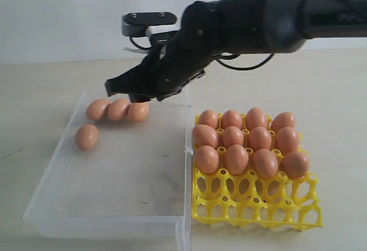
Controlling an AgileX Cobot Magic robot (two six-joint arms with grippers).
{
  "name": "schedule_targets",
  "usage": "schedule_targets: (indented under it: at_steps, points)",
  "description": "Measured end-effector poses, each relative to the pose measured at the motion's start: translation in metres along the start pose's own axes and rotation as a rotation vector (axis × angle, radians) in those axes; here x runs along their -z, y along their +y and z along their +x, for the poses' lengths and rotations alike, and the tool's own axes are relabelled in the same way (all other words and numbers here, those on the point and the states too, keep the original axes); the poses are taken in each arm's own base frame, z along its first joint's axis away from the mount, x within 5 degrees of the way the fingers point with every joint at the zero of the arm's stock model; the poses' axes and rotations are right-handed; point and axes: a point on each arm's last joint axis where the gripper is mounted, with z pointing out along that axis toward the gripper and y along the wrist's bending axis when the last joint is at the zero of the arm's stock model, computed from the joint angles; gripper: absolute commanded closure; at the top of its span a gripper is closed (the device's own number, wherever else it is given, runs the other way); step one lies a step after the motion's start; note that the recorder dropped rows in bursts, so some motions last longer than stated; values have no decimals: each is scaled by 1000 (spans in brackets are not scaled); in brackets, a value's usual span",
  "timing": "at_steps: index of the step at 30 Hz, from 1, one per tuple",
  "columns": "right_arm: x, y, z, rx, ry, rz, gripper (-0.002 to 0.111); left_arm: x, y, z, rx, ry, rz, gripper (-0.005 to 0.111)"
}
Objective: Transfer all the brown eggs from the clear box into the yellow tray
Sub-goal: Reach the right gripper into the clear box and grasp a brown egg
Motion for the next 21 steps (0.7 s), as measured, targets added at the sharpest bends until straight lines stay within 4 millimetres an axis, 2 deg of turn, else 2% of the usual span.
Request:
schedule_targets:
  at_steps: [4, 11, 16, 21]
  points:
    - [-39, 19, -6, -27, 77, -67, 50, 0, 0, 0, 0, 0, 0, 107]
    - [-86, 46, -10, -48, 165, -183, 50, 0, 0, 0, 0, 0, 0, 107]
    - [-106, 51, -8, -36, 200, -202, 50, 0, 0, 0, 0, 0, 0, 107]
    - [-114, 50, -7, -23, 204, -193, 50, 0, 0, 0, 0, 0, 0, 107]
